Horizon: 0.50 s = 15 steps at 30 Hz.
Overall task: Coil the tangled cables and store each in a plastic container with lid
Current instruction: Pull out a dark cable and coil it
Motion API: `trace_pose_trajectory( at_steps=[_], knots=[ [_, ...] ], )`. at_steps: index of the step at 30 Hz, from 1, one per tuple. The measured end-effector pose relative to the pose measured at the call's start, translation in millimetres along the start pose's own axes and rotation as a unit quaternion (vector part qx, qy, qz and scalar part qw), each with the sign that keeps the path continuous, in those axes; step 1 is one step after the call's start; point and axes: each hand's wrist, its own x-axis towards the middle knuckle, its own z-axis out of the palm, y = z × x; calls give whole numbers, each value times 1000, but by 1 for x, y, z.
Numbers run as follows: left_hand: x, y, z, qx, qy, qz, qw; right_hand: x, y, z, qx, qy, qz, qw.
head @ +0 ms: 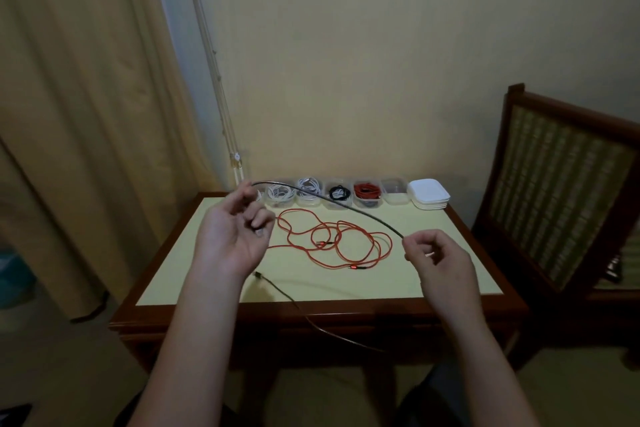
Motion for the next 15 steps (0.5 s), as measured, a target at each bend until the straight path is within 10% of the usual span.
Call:
trace_pose_trajectory(
  at_steps=[6,15],
  knots=[
    [-5,-16,7,213,37,183,959,-3,-6,0,-217,-41,-153,963],
    [-31,-61,9,612,-156,283,721,-20,-44,-4,-175,-105,-266,942]
  ],
)
